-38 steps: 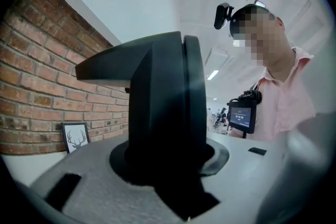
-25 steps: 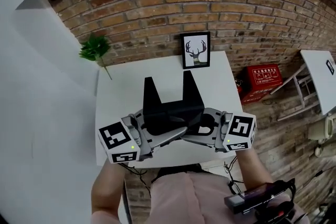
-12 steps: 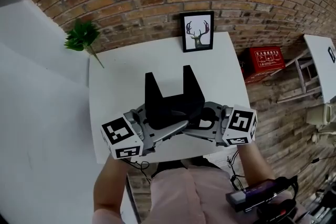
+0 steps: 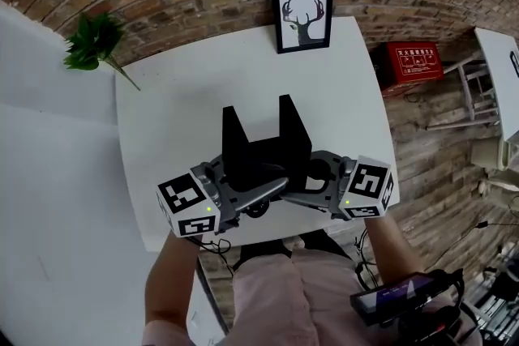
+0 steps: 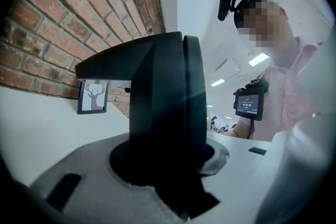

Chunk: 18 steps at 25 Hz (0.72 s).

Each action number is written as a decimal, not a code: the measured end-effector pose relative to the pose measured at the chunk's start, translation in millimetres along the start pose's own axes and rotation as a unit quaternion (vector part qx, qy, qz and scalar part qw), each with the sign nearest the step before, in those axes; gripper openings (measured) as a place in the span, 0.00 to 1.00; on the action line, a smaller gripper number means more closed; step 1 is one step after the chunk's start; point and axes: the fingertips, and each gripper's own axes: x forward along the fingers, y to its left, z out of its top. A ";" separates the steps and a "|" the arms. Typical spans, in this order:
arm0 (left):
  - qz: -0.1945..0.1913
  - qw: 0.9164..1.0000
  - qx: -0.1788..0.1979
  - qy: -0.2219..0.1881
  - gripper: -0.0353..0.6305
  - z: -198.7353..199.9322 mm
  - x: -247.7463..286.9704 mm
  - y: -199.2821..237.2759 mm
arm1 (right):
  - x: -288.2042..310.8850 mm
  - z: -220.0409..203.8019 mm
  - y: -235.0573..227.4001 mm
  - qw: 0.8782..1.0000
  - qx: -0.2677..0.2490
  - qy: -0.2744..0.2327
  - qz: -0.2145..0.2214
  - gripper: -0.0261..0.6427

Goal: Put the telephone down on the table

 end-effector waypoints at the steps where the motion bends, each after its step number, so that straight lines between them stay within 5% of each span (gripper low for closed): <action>1: -0.001 1.000 -0.007 0.001 0.30 -5.2 0.8 3.9 | 1.7 -5.4 -2.7 1.000 0.006 0.002 -0.001 0.34; 18: -0.009 0.995 -0.098 0.013 0.30 -65.5 7.0 56.5 | 24.6 -62.4 -39.9 0.996 0.082 0.025 -0.011 0.36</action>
